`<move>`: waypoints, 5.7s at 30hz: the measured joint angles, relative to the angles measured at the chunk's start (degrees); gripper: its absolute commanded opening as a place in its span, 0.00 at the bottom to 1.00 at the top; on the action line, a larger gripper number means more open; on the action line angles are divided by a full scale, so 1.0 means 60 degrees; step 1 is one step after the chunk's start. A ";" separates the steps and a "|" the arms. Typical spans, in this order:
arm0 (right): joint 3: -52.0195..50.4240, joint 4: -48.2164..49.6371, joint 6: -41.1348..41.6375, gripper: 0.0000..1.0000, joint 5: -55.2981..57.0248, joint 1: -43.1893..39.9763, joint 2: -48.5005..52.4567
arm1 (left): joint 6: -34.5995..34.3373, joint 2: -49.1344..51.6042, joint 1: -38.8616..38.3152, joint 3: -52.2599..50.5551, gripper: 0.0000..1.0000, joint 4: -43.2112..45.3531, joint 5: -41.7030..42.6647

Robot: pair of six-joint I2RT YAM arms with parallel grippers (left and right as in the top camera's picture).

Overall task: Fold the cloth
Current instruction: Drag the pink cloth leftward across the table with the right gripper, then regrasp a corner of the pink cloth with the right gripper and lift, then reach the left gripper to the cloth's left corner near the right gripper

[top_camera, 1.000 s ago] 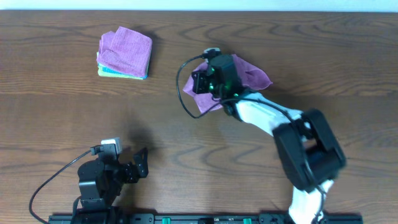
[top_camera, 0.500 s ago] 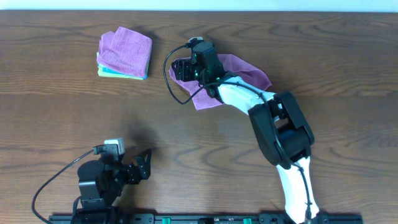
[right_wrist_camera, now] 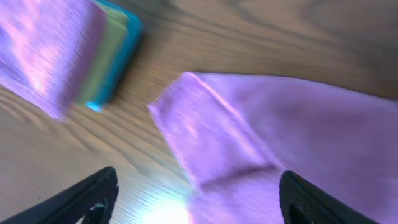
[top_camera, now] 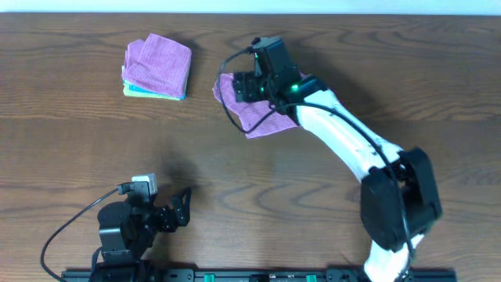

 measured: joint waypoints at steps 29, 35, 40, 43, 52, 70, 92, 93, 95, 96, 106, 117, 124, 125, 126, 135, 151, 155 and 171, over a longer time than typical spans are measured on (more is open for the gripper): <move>-0.0062 -0.1096 0.2645 0.73 -0.0288 -0.1053 0.0222 | -0.0251 0.0000 0.0000 0.0087 0.95 -0.0685 0.0073; -0.0798 0.0033 0.3107 0.75 -0.0506 -0.0907 0.0226 | -0.0255 0.0000 0.0000 0.0087 0.95 -0.0685 0.0073; -0.1184 0.0127 0.3264 0.73 -0.0510 -0.0911 0.0226 | -0.0255 0.0000 0.0000 0.0087 0.95 -0.0685 0.0073; -0.1249 0.0127 0.3311 0.71 -0.0506 -0.0911 0.0229 | -0.0255 0.0000 0.0000 0.0087 0.95 -0.0685 0.0073; -0.1249 -0.0601 0.3391 0.68 -0.0532 -0.0911 0.0229 | -0.0255 0.0000 0.0000 0.0087 0.95 -0.0685 0.0073; -0.1249 0.0998 0.3464 0.60 -0.0084 -0.0911 0.0743 | -0.0280 0.0000 0.0000 0.0087 0.95 -0.0688 0.0069; -0.1260 0.2182 0.2783 0.01 0.1526 -0.0925 0.1038 | -0.0280 0.0000 0.0000 0.0087 0.95 -0.0656 0.0069; -0.1260 0.2390 0.2612 0.01 0.1672 -0.0947 0.1038 | -0.0280 0.0000 0.0000 0.0087 0.95 -0.0652 0.0069; -0.1264 0.2823 0.2390 0.01 0.1872 -0.1020 0.1038 | -0.0280 0.0000 0.0000 0.0087 0.95 -0.0656 0.0069; -0.1268 0.3118 0.2284 0.01 0.1949 -0.1071 0.1038 | -0.0280 0.0000 0.0000 0.0087 0.95 -0.0656 0.0069; -0.1264 0.6018 0.0841 0.02 0.2991 -0.2073 0.1042 | -0.0280 0.0000 0.0000 0.0087 0.95 -0.0652 0.0069; -0.1257 0.7187 -0.0087 0.99 0.3198 -0.2463 0.1166 | -0.0280 0.0000 0.0000 0.0087 0.95 -0.0652 0.0069; -0.1279 0.3446 -0.0091 0.99 0.3078 -0.2047 0.0783 | -0.0321 0.0004 0.0000 0.0091 0.95 -0.0736 0.0080; -0.1279 0.2637 -0.0015 0.99 0.3045 -0.1949 0.0597 | -0.0437 -0.0004 0.0000 0.0091 0.95 -0.0765 0.0080; -0.1304 0.2076 0.0080 0.99 0.3005 -0.1865 0.0401 | -0.0572 0.0007 0.0000 0.0091 0.95 -0.0743 0.0080; -0.1268 -0.1166 0.1749 0.99 0.2758 -0.2900 -0.0372 | -0.1778 0.1038 -0.0018 0.1246 0.96 -0.1027 0.0102; -0.1268 -0.1741 0.2444 0.99 -0.0510 -0.5093 -0.0372 | -0.1931 0.9038 -0.1916 0.7311 0.95 -0.2346 0.0109; -0.1268 -0.1694 0.2528 0.98 -0.0841 -0.5093 -0.0302 | -0.2167 1.0473 -0.2670 0.7916 0.95 -0.0248 0.0739; -0.1268 -0.1413 0.3042 0.85 -0.1264 -0.5093 0.0244 | -0.6590 1.4437 -0.3326 0.7974 0.95 0.5005 0.1931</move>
